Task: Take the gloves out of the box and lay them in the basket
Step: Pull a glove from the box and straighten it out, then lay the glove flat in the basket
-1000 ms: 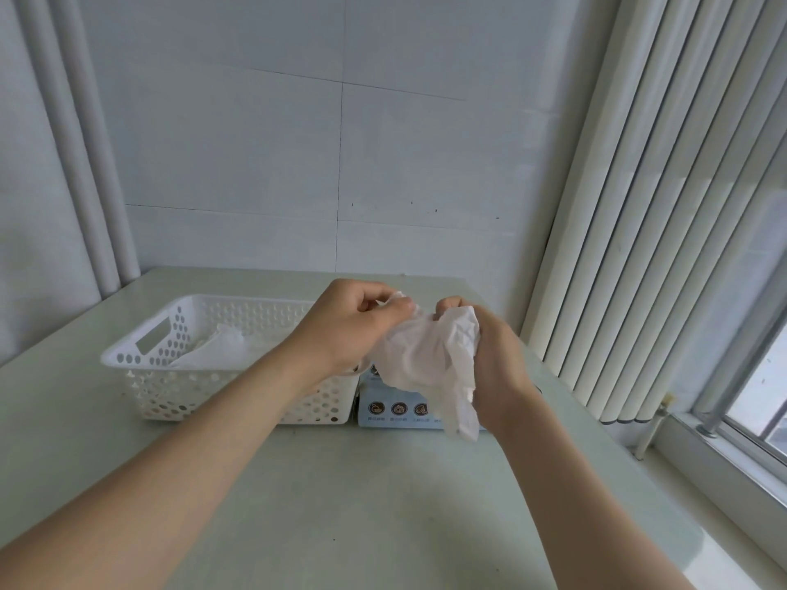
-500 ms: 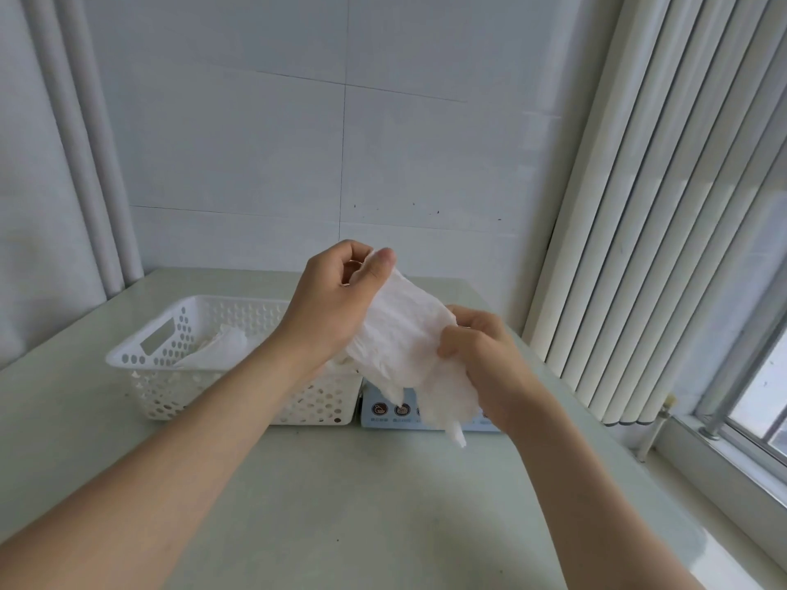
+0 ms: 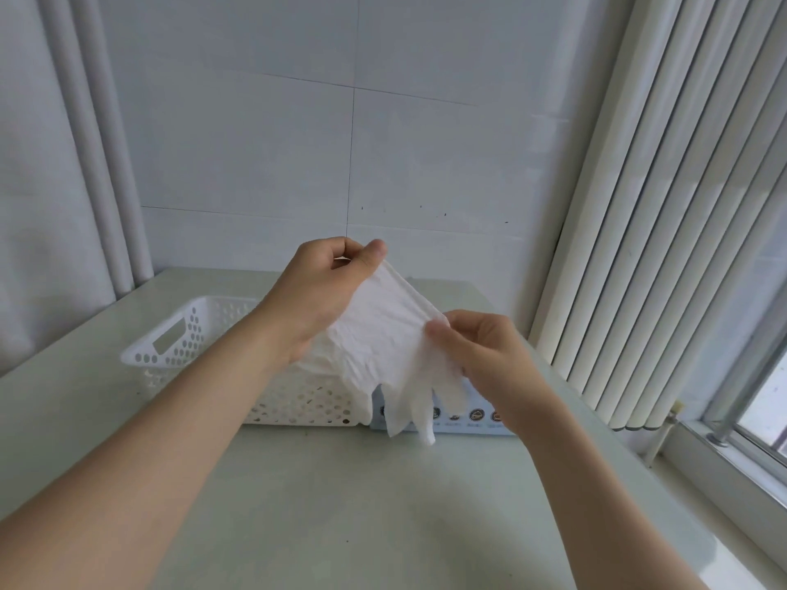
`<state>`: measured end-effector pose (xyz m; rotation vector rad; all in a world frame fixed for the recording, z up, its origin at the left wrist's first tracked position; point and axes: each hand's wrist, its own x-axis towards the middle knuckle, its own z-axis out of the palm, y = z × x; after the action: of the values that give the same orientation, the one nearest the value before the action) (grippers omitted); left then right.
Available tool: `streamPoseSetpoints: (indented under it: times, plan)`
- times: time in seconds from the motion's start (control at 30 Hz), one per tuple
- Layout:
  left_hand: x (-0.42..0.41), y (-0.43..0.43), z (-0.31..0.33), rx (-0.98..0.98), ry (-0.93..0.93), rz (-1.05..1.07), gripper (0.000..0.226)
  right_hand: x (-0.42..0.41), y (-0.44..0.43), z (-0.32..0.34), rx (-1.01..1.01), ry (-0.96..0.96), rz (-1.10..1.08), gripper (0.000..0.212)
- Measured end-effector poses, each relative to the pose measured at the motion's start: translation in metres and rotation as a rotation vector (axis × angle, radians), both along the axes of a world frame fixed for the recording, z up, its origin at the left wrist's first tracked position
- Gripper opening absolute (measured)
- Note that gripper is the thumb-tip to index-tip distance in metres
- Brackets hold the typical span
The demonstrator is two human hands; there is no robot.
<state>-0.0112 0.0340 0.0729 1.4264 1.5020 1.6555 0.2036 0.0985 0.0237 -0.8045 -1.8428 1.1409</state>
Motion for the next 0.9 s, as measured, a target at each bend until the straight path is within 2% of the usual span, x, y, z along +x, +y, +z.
streamPoseSetpoints:
  times: [0.07, 0.17, 0.33, 0.5, 0.7, 0.9]
  plan:
    - [-0.005, -0.002, 0.003, -0.024, -0.014, -0.004, 0.035, -0.002, -0.002, 0.000, 0.058, -0.024, -0.016, 0.020]
    - [-0.012, -0.005, 0.008, -0.048, -0.001, 0.025, 0.034, -0.010, -0.002, -0.004, 0.110, -0.029, -0.082, 0.025]
    - [-0.020, -0.006, 0.010, -0.014, 0.152, 0.220, 0.037, -0.028, -0.004, -0.003, 0.131, 0.041, -0.328, 0.012]
    - [-0.055, -0.003, 0.003, -0.110, 0.279, 0.328, 0.045, -0.056, 0.000, 0.012, 0.102, 0.121, -0.354, 0.007]
    - [-0.104, -0.002, -0.021, -0.284, 0.491, 0.430, 0.041, -0.104, 0.020, 0.017, 0.235, -0.155, -0.301, 0.011]
    - [-0.130, -0.007, -0.037, -0.544, 0.705, 0.591, 0.035, -0.152, 0.032, 0.016, 0.370, -0.450, -0.213, 0.012]
